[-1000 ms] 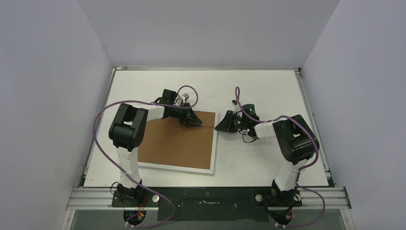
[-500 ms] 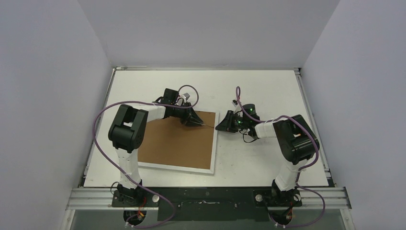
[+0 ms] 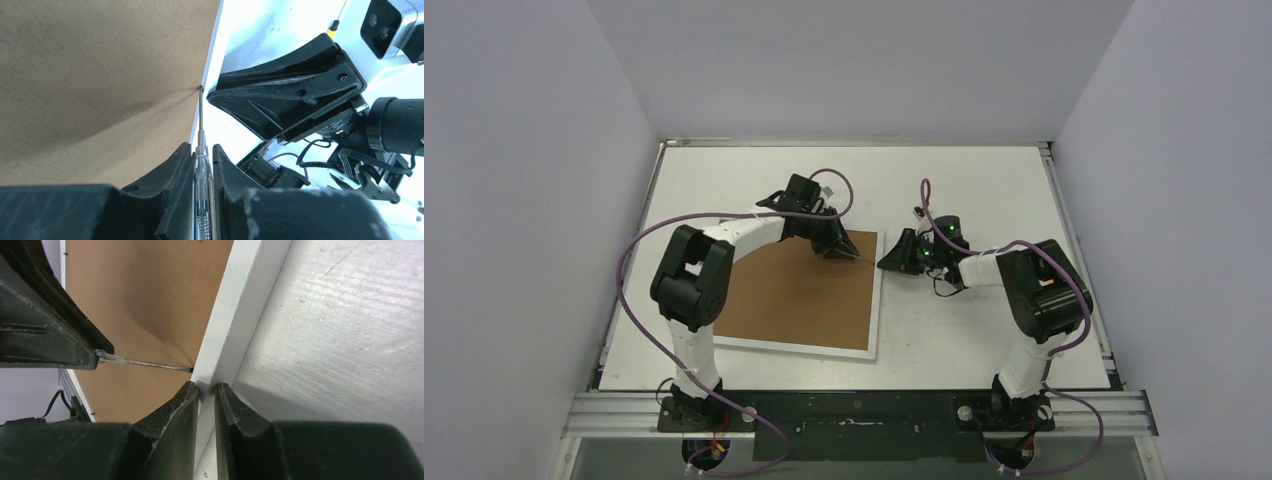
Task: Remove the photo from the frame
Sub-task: Release the photo frame item from the photo frame.
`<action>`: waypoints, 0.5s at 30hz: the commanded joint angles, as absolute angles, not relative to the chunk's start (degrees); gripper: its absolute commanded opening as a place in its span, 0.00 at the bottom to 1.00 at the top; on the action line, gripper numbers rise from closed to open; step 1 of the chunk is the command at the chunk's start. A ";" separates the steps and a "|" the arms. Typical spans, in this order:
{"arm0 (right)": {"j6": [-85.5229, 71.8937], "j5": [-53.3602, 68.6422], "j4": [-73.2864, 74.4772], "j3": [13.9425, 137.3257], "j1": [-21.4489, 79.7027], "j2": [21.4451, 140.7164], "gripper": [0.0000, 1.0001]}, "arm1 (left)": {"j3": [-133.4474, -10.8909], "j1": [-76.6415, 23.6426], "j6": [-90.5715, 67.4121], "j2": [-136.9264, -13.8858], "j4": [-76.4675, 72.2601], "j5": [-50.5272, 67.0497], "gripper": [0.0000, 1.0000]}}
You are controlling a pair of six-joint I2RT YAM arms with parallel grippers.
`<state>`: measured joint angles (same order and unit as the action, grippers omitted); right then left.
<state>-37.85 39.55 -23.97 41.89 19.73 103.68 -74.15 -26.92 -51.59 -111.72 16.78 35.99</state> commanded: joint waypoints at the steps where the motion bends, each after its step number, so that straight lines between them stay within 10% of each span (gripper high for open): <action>1: -36.97 40.28 -25.96 43.59 22.93 103.84 0.09 | -81.08 -36.83 -53.66 -111.37 14.23 37.26 0.00; 15: -35.24 38.06 -23.29 43.86 23.53 102.15 0.09 | -94.45 -45.04 -54.15 -115.65 22.16 32.79 0.00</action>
